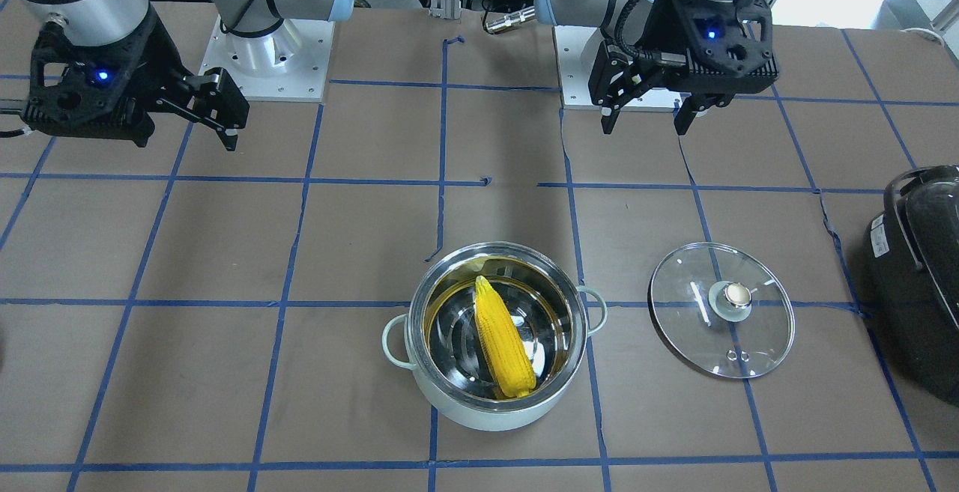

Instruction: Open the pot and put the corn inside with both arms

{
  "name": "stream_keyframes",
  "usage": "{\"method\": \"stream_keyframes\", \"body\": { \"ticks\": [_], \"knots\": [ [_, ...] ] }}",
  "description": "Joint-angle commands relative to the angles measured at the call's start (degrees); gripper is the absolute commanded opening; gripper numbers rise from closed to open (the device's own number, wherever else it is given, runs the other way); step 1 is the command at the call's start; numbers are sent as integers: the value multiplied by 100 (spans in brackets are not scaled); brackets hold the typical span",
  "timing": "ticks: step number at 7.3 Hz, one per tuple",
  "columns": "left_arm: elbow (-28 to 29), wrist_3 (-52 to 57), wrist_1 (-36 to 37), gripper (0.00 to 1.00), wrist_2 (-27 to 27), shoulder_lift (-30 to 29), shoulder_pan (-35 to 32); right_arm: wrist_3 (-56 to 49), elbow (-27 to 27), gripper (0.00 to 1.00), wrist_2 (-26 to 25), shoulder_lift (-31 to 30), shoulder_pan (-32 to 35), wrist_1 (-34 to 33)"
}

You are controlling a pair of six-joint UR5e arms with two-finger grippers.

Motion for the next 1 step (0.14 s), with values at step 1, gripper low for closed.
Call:
{"method": "stream_keyframes", "body": {
  "ticks": [1],
  "knots": [
    [-8, 48, -8, 87, 7, 2, -9, -30, 8, 100, 19, -40, -62, 31]
  ]
}}
